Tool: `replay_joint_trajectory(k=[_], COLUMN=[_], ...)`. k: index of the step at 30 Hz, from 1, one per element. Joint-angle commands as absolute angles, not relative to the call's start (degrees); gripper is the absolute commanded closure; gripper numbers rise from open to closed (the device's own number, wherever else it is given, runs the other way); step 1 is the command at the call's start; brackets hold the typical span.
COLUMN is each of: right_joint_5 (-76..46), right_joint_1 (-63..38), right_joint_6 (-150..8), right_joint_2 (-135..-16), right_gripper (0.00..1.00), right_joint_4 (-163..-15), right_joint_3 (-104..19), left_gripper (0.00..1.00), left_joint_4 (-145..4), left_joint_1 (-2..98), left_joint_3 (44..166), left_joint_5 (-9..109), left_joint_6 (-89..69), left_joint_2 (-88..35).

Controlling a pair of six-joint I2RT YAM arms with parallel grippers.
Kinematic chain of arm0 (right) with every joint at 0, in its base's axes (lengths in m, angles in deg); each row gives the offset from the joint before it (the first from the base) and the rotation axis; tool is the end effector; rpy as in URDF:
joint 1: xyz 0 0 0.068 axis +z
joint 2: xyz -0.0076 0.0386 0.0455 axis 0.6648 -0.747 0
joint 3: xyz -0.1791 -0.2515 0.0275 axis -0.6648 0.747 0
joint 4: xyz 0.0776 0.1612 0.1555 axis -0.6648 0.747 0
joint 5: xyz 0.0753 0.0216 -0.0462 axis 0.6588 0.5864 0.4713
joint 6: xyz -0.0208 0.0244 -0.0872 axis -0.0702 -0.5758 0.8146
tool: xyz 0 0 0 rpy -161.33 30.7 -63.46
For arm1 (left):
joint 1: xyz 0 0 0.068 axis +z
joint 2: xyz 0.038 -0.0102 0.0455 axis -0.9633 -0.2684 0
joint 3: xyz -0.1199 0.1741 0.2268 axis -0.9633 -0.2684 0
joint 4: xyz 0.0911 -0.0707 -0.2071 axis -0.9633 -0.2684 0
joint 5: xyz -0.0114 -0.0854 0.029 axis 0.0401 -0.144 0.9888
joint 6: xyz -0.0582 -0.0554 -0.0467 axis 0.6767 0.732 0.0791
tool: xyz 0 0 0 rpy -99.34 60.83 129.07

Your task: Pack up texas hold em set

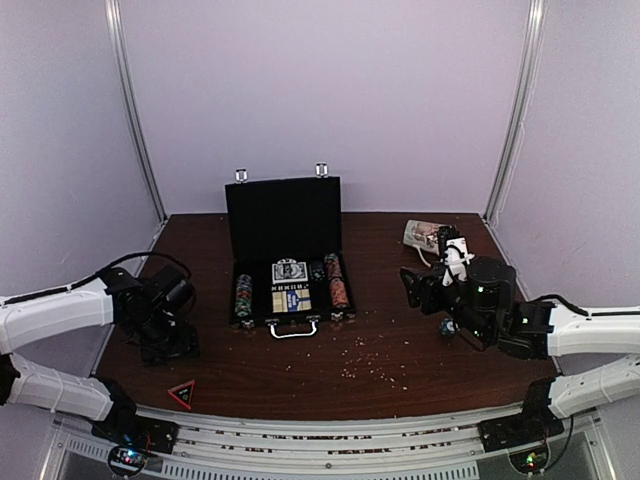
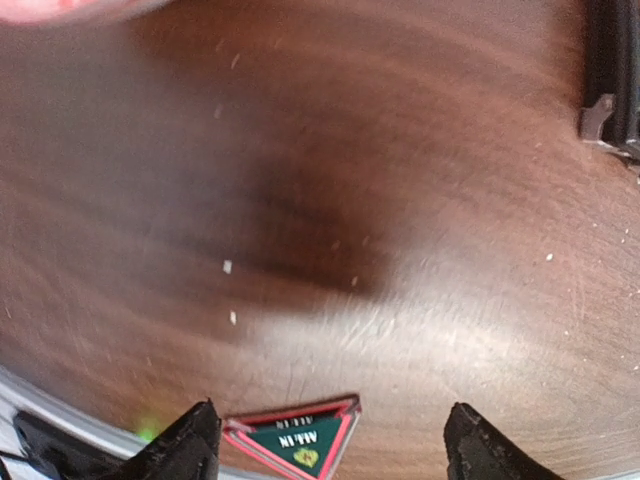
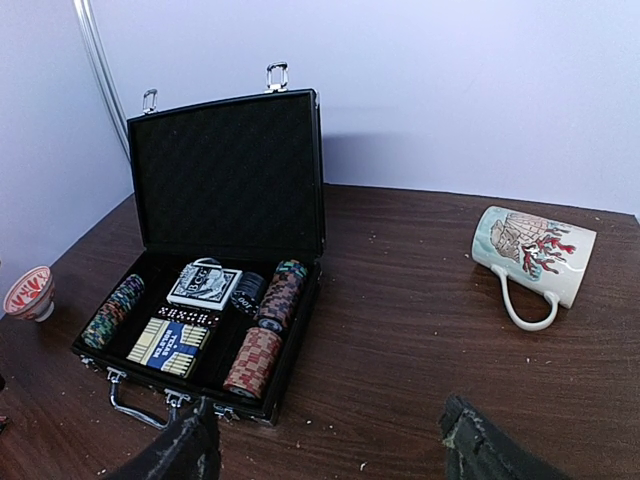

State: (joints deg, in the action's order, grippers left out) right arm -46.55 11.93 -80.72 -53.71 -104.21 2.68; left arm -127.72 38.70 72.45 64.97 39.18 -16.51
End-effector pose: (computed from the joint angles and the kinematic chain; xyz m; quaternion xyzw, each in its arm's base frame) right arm 0.1644 0.1656 0.2844 -0.1225 0.7720 0.2126 0.5864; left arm 0.1215 -0.0750 0.1937 -0.2201 0.9700 -0.0223 0.1008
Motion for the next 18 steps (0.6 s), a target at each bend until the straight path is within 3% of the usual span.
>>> replay_joint_trajectory(k=[1, 18], right_joint_5=[-46.63, -46.63], right_joint_1=[11.75, 11.7], right_joint_6=[-81.04, -81.2], right_joint_2=[-54.34, -55.14], right_gripper=[0.24, 0.24], right_joint_4=[-104.01, -103.49], right_joint_3=[1.88, 1.39], left_gripper=[0.21, 0.21], left_joint_4=[-131.45, -126.74], left_joint_1=[38.57, 38.56], left_joint_3=[70.27, 63.41], left_joint_5=[60.59, 50.68], left_joint_6=[49.16, 54.75], left_joint_2=[-13.62, -15.53])
